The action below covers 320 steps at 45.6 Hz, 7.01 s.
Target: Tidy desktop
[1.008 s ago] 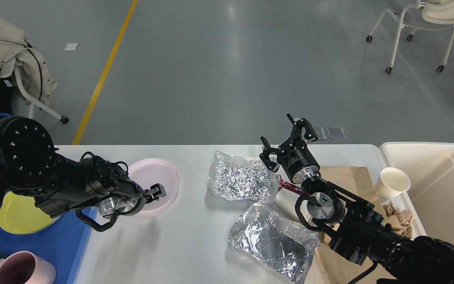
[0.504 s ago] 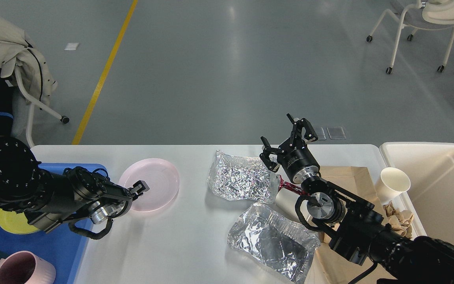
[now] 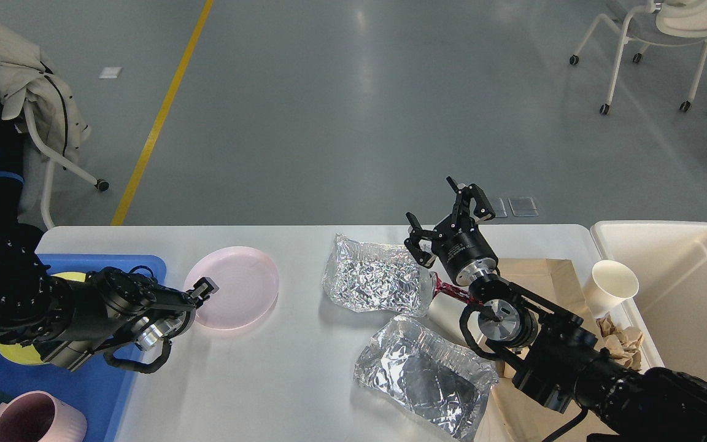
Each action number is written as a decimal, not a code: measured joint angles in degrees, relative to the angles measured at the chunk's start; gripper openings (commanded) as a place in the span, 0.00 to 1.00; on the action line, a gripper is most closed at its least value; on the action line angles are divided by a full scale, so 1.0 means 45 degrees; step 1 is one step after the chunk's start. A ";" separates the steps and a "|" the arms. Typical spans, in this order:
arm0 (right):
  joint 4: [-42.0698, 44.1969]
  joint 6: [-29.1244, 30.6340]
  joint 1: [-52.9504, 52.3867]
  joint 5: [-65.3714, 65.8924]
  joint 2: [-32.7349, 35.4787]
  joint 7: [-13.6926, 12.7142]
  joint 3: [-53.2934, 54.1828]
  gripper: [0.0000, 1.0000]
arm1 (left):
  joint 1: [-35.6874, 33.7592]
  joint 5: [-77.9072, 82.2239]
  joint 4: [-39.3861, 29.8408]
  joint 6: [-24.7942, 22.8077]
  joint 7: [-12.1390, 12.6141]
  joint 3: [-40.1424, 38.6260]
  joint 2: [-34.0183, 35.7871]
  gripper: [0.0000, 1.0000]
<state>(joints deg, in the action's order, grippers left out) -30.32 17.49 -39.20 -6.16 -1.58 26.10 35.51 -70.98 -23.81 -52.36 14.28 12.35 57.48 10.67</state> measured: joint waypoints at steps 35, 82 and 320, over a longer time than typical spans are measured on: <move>0.0000 0.0000 0.0000 -0.0008 -0.0004 0.0000 0.0000 1.00 | 0.0518 0.0096 0.0155 0.0001 -0.0032 -0.0285 -0.0198 0.29; 0.0000 0.0000 0.0002 -0.0003 -0.0006 0.0000 0.0000 1.00 | 0.0501 0.0096 -0.0048 0.1508 0.0031 -0.0854 -0.0367 0.00; 0.0000 -0.0001 0.0021 -0.0003 -0.0007 0.0000 0.0000 1.00 | 0.3355 0.2745 0.2541 -0.4168 -0.2555 -2.2653 0.2091 0.97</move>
<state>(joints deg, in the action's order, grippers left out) -30.32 17.48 -39.11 -6.18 -1.61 26.10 35.51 -55.89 -11.45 -40.93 -4.48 0.85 -44.46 20.08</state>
